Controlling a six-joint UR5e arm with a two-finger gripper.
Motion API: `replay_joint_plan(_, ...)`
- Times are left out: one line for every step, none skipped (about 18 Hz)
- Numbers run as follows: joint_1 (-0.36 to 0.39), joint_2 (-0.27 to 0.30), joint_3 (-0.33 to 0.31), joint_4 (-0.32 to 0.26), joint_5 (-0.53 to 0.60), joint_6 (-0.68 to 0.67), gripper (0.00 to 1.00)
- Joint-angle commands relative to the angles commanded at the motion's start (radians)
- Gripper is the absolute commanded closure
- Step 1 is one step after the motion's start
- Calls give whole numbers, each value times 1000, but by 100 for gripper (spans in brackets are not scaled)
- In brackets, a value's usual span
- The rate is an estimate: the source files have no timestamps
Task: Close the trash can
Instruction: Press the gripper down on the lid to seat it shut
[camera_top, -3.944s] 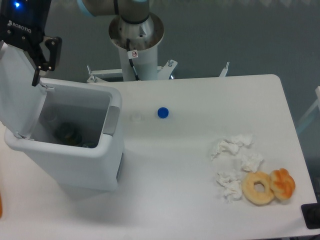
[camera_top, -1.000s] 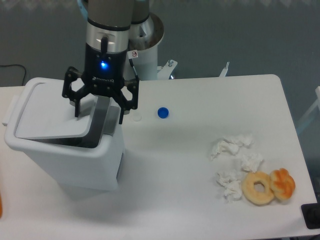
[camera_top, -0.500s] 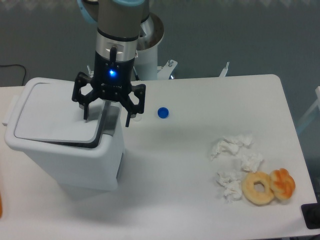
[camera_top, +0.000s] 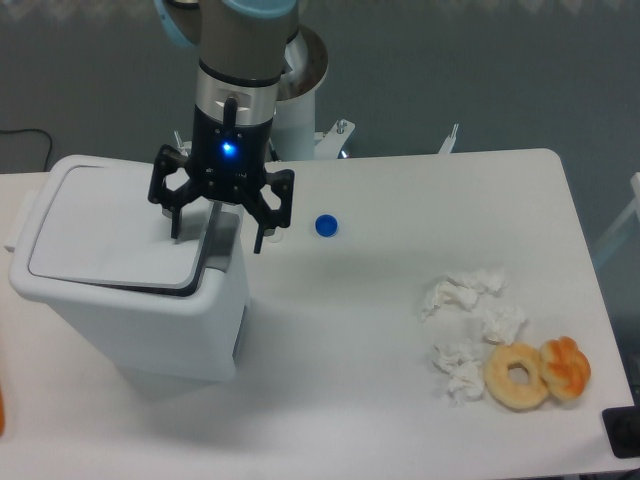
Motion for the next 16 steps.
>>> replay_joint_plan(-2,-2,0,0,0,0,0)
replay_joint_plan(-2,-2,0,0,0,0,0)
replay_joint_plan(-2,-5,0,2,0,0,0)
replay_joint_plan(-2,-12,0,2,0,0,0)
replay_joint_plan(-2,-17,0,2,0,0,0)
replay_joint_plan(-2,-18,0,3,2,0,0)
replay_joint_plan(-3,-21,0,3,3,-2,0)
replay_joint_plan(-3,-26,0,3,3,0,0)
replay_joint_plan(-3,-29,-3,5,3,0,0)
replay_joint_plan(-2,-29,-6,6,3,0,0)
replay_joint_plan(-2,-29,-6,6,3,0,0)
replay_joint_plan(-2,-29,-6,5,3,0,0)
replay_joint_plan(-2,-29,-6,5,3,0,0)
replay_joint_plan(-2,-29,-6,5,3,0,0)
replay_joint_plan(-2,-29,-6,5,3,0,0)
replay_joint_plan(-2,-29,-8,5,3,0,0)
